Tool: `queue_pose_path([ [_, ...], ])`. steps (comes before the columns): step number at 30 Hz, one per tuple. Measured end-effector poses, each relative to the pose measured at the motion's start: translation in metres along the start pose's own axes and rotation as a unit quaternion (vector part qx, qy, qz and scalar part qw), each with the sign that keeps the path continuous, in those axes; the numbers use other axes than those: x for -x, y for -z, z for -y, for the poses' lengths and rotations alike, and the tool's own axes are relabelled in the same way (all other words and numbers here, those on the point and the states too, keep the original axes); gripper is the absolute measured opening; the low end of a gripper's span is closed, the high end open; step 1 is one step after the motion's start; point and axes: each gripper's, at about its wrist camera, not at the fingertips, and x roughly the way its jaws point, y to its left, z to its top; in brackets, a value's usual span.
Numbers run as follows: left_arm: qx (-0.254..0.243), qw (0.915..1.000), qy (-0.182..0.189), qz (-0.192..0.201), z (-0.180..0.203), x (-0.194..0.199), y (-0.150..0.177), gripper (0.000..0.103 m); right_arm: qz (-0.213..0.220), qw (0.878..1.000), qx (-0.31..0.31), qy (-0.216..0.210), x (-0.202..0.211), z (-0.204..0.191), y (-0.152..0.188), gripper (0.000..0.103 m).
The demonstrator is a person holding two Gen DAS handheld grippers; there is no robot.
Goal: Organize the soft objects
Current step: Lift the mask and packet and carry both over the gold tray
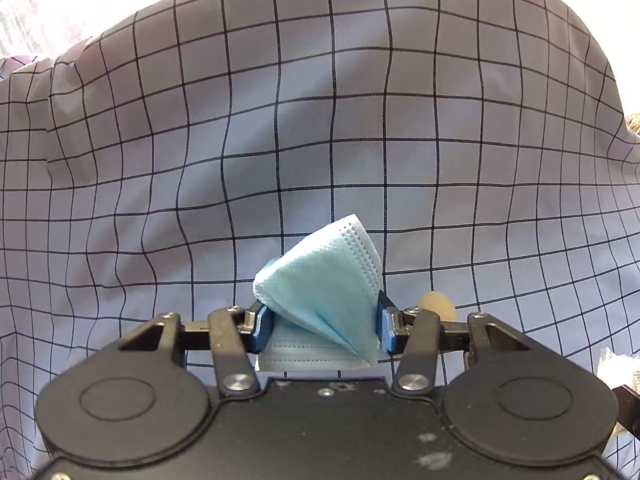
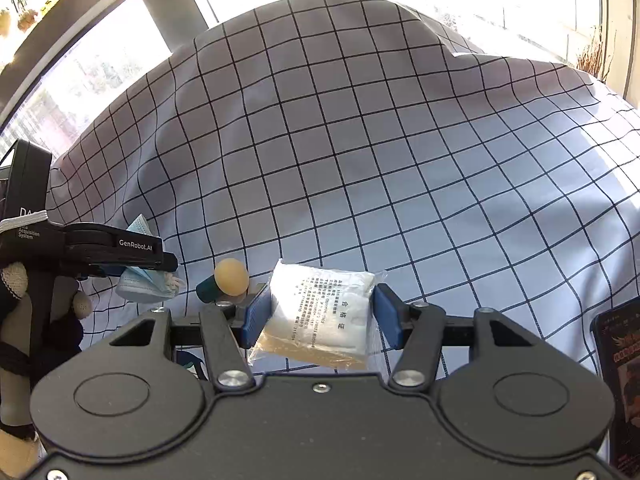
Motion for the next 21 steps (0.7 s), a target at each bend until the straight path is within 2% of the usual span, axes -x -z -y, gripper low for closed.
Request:
queue_pose_path([
  [6, -0.004, 0.9985, 0.013, 0.052, -0.010, 0.087, 0.028, 0.047, 0.021, 1.000, 0.006, -0.008, 0.047, -0.007, 0.016, 0.055],
  [11, -0.015, 0.9961, 0.030, 0.082, -0.015, 0.155, 0.069, 0.048, 0.036, 0.999, 0.012, -0.022, 0.095, -0.012, 0.039, 0.055],
  [16, -0.035, 0.9924, 0.047, 0.108, -0.015, 0.218, 0.129, 0.048, 0.046, 0.998, 0.025, -0.039, 0.142, -0.017, 0.069, 0.055],
  [21, -0.043, 0.9903, 0.061, 0.117, -0.017, 0.257, 0.188, 0.048, 0.043, 0.997, 0.027, -0.055, 0.180, -0.016, 0.101, 0.055],
])
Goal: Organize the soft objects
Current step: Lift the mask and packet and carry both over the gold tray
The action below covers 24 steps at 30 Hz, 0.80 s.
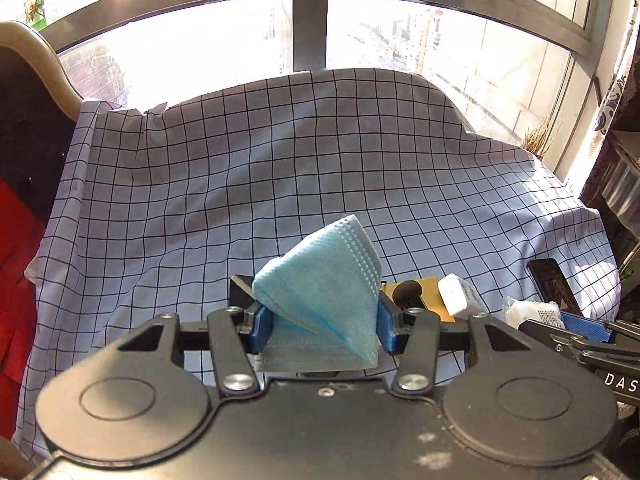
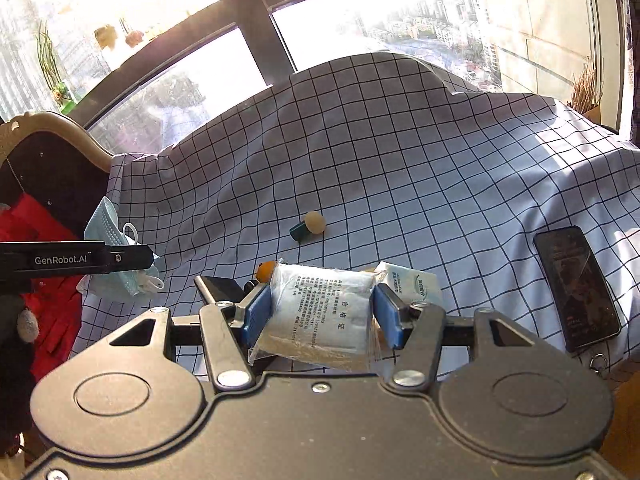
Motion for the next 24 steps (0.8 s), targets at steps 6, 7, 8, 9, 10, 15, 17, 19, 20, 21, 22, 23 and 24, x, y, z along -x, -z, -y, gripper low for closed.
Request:
queue_pose_path([
  [6, 0.018, 0.9996, 0.020, -0.001, 0.005, 0.043, 0.063, 0.048, -0.013, 1.000, -0.010, -0.014, 0.035, 0.001, 0.035, 0.055],
  [7, 0.019, 0.9997, 0.018, -0.002, 0.006, 0.046, 0.072, 0.048, -0.015, 1.000, -0.012, -0.015, 0.039, 0.002, 0.040, 0.055],
  [8, 0.020, 0.9997, 0.015, -0.004, 0.007, 0.049, 0.081, 0.048, -0.019, 1.000, -0.014, -0.016, 0.044, 0.003, 0.048, 0.055],
  [9, 0.024, 0.9996, 0.011, -0.007, 0.008, 0.050, 0.091, 0.048, -0.023, 0.999, -0.016, -0.017, 0.046, 0.004, 0.053, 0.055],
  [10, 0.030, 0.9994, 0.011, -0.012, 0.009, 0.051, 0.101, 0.048, -0.030, 0.999, -0.020, -0.016, 0.049, 0.006, 0.060, 0.055],
  [15, 0.062, 0.9964, 0.020, -0.055, 0.013, 0.042, 0.145, 0.048, -0.060, 0.998, -0.034, -0.009, 0.054, 0.016, 0.087, 0.055],
  [17, 0.067, 0.9953, 0.008, -0.069, 0.016, 0.036, 0.159, 0.049, -0.071, 0.997, -0.034, 0.001, 0.054, 0.020, 0.096, 0.055],
  [19, 0.075, 0.9935, -0.003, -0.085, 0.016, 0.028, 0.170, 0.049, -0.086, 0.996, -0.036, 0.011, 0.054, 0.026, 0.108, 0.055],
  [20, 0.079, 0.9925, -0.003, -0.093, 0.016, 0.025, 0.175, 0.049, -0.091, 0.995, -0.038, 0.014, 0.054, 0.028, 0.111, 0.055],
  [21, 0.088, 0.9906, -0.001, -0.105, 0.015, 0.020, 0.182, 0.049, -0.098, 0.994, -0.039, 0.017, 0.053, 0.031, 0.114, 0.055],
  [22, 0.094, 0.9890, 0.002, -0.115, 0.014, 0.016, 0.187, 0.049, -0.104, 0.993, -0.042, 0.020, 0.055, 0.034, 0.120, 0.055],
  [23, 0.099, 0.9874, 0.003, -0.123, 0.014, 0.012, 0.192, 0.049, -0.110, 0.993, -0.042, 0.022, 0.055, 0.036, 0.124, 0.055],
  [24, 0.103, 0.9858, 0.004, -0.132, 0.014, 0.009, 0.197, 0.049, -0.113, 0.992, -0.042, 0.025, 0.055, 0.037, 0.127, 0.055],
])
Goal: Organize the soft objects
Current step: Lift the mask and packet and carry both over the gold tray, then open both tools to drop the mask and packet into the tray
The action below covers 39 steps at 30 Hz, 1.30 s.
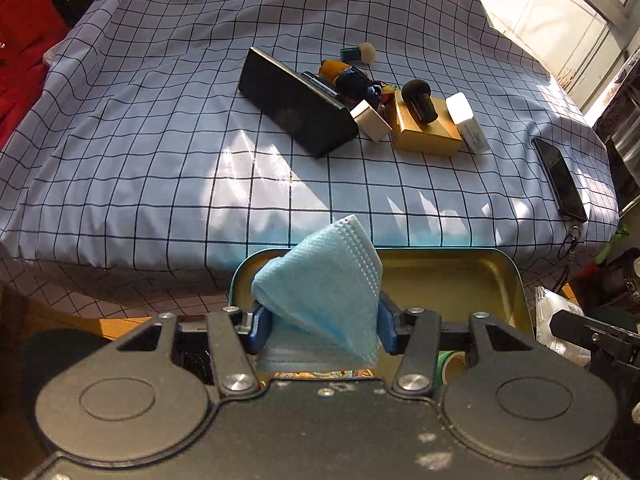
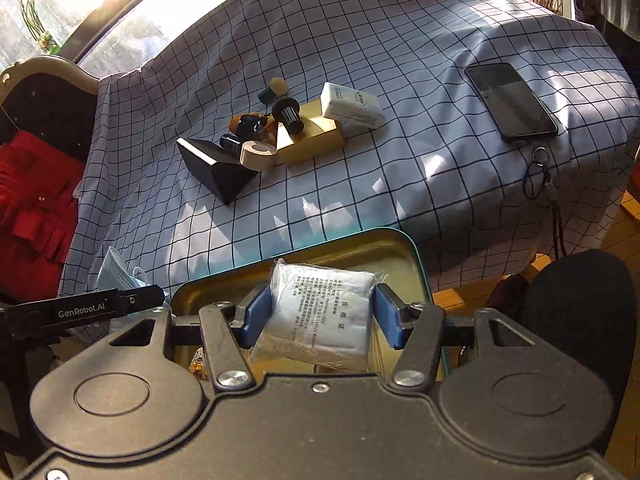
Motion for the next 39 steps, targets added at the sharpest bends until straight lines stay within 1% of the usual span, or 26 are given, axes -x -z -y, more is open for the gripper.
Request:
queue_pose_path([
  [3, 0.004, 0.9997, 0.001, -0.022, 0.000, -0.011, 0.006, 0.049, -0.015, 1.000, 0.001, 0.006, -0.005, 0.003, 0.007, 0.055],
  [6, 0.006, 0.9994, 0.002, -0.034, 0.000, -0.019, 0.006, 0.049, -0.027, 1.000, 0.002, 0.004, -0.011, 0.003, 0.010, 0.055],
  [9, 0.005, 0.9995, 0.002, -0.033, 0.002, -0.020, -0.002, 0.049, -0.029, 1.000, 0.003, 0.000, -0.014, 0.001, 0.009, 0.055],
  [14, -0.003, 0.9996, -0.004, -0.027, 0.007, -0.023, -0.014, 0.052, -0.021, 1.000, 0.012, 0.001, -0.015, -0.005, 0.003, 0.055],
  [15, -0.005, 0.9997, -0.008, -0.025, 0.007, -0.023, -0.015, 0.055, -0.018, 1.000, 0.015, 0.002, -0.015, -0.006, 0.002, 0.055],
  [16, -0.006, 0.9996, -0.011, -0.024, 0.007, -0.024, -0.015, 0.061, -0.016, 1.000, 0.016, 0.002, -0.015, -0.007, 0.001, 0.055],
  [19, -0.005, 0.9996, -0.007, -0.026, 0.006, -0.025, -0.015, 0.069, -0.011, 1.000, 0.020, 0.001, -0.017, -0.011, -0.003, 0.056],
  [20, -0.004, 0.9996, -0.006, -0.028, 0.005, -0.026, -0.015, 0.069, -0.010, 1.000, 0.020, 0.000, -0.018, -0.012, -0.004, 0.057],
  [27, 0.000, 0.9994, -0.007, -0.033, 0.001, -0.028, -0.013, 0.072, -0.015, 1.000, 0.021, 0.007, -0.026, -0.015, -0.006, 0.060],
  [39, -0.001, 0.9991, -0.007, -0.042, 0.002, -0.029, -0.008, 0.074, -0.028, 0.999, 0.025, 0.008, -0.028, -0.015, -0.005, 0.060],
])
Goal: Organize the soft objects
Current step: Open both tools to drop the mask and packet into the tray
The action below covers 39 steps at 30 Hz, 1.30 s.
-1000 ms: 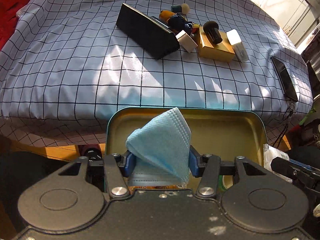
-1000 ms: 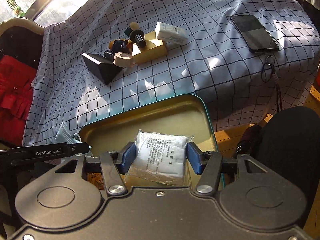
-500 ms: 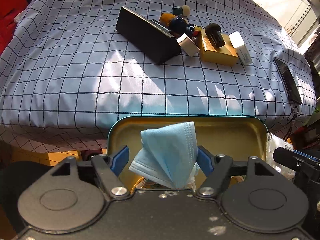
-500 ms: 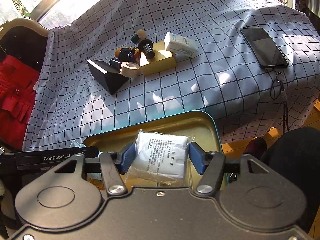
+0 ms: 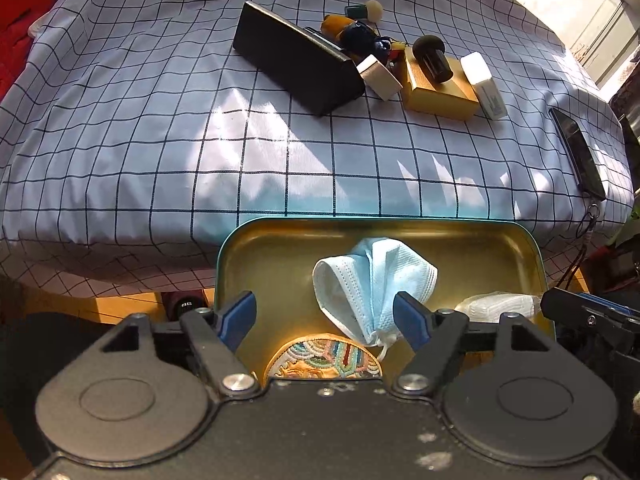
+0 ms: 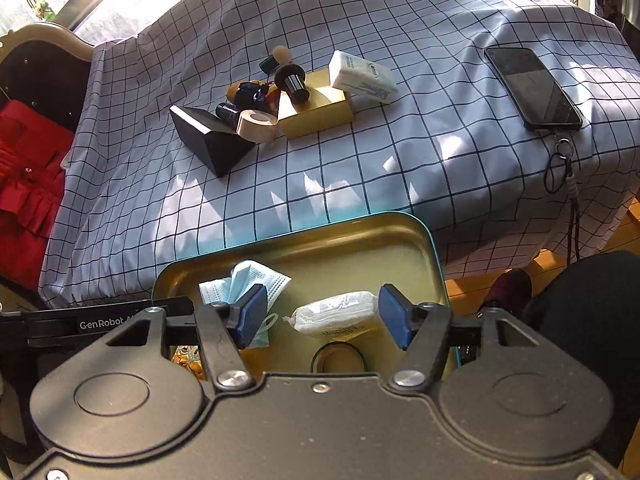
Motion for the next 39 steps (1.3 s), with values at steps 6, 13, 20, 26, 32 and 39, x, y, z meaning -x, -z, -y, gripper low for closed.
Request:
queue_pose_path([
  [6, 0.000, 1.0000, -0.001, 0.001, 0.001, 0.002, 0.002, 0.075, 0.002, 1.000, -0.002, -0.001, 0.002, 0.001, 0.001, 0.060],
  [13, -0.001, 1.0000, 0.001, 0.005, 0.001, 0.007, 0.007, 0.075, 0.012, 1.000, -0.014, 0.006, 0.009, 0.007, 0.001, 0.060],
  [20, -0.002, 1.0000, 0.000, 0.005, 0.003, 0.010, 0.013, 0.076, 0.007, 1.000, -0.009, 0.004, 0.010, 0.005, 0.005, 0.060],
  [26, -0.002, 1.0000, 0.001, 0.002, 0.004, 0.010, 0.017, 0.077, 0.001, 1.000, -0.004, 0.001, 0.009, 0.003, 0.008, 0.060],
  [32, -0.003, 1.0000, 0.001, -0.003, 0.007, 0.008, 0.019, 0.077, -0.005, 1.000, -0.007, 0.000, 0.005, 0.004, 0.010, 0.060],
  [39, -0.004, 1.0000, 0.000, -0.008, 0.008, 0.002, 0.014, 0.078, -0.012, 1.000, -0.012, 0.001, -0.001, 0.007, 0.008, 0.060],
])
